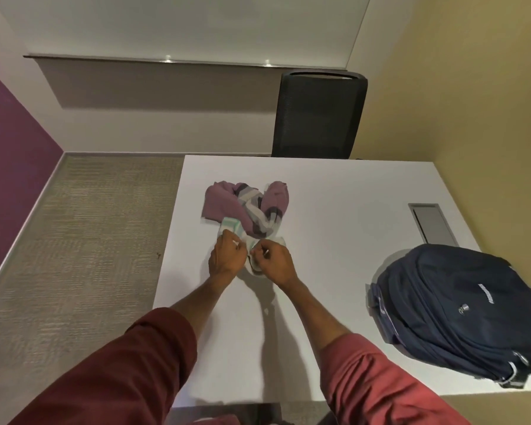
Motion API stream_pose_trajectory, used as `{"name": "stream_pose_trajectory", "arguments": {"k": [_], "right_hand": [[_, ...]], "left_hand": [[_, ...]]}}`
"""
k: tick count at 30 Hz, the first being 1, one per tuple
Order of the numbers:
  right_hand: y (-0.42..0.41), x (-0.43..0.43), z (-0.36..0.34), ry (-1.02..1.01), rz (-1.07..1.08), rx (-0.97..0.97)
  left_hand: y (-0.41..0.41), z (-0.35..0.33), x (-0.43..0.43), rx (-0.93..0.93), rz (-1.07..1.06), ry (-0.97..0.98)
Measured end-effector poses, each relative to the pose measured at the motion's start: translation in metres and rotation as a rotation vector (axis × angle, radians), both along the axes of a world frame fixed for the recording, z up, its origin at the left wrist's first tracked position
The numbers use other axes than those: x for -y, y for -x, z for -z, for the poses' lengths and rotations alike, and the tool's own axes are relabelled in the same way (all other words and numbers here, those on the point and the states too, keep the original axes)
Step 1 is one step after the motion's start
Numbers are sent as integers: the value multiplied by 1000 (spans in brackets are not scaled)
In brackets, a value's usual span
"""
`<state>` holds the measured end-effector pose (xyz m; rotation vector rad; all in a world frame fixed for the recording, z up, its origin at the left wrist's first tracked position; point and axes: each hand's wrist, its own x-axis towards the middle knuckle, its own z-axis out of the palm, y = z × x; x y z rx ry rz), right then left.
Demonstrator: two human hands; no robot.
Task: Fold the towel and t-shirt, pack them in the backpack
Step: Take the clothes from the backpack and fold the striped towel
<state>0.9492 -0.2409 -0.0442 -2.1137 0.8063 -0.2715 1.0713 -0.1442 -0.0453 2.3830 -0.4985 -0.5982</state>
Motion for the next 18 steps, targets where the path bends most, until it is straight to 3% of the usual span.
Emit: {"name": "stream_pose_trajectory", "arguments": {"k": [3,5,8,12,18], "right_hand": [[23,-8,1,-3,-64,-26],[40,-12,2,-22,-94,-23],[66,-17,3,-23,-125,-17],[92,-17,-1,-2,-151,-27],[115,-9,-7,10,-167,-78]], "left_hand": [[20,-1,-21,127,210,77],[33,-9,-34,53,418,131],[49,-14,-42,-14,637,4],[68,-16,-52,150,691,-156],[88,-12,-61,322,574,-33]]}}
